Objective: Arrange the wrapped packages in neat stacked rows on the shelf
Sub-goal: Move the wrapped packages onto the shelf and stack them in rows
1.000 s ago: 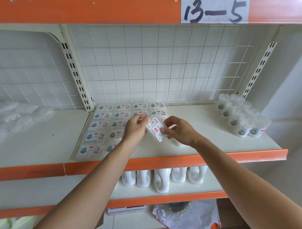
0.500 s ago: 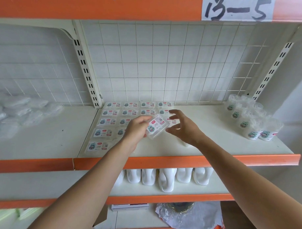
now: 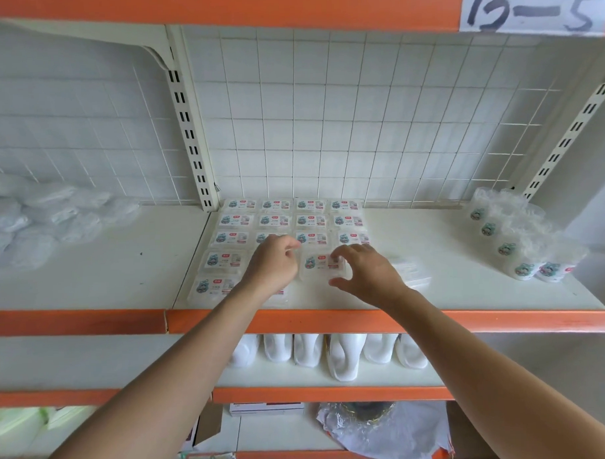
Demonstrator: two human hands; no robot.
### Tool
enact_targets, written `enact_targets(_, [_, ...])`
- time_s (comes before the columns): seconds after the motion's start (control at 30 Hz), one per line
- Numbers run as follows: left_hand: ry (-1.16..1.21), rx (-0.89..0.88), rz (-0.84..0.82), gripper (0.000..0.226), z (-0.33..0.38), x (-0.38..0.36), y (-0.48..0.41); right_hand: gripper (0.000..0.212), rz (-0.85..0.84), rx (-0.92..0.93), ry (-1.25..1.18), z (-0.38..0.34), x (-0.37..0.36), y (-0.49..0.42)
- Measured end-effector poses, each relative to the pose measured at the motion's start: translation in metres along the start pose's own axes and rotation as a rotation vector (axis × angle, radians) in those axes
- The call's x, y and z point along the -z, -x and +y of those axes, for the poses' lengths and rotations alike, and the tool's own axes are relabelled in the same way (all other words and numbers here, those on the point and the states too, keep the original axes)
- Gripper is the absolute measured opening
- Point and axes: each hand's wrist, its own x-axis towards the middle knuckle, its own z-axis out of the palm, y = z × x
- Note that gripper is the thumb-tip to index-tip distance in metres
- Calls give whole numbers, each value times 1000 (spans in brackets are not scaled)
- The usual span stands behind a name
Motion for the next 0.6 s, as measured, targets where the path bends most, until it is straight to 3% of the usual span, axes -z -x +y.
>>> enact_targets(0.2, [-293, -58, -34, 34, -21, -3, 5, 40, 51, 7, 121, -14, -13, 1])
enact_targets(0.6, [-428, -133, -95, 37, -28, -6, 12, 33, 49, 12, 125, -27, -24, -7])
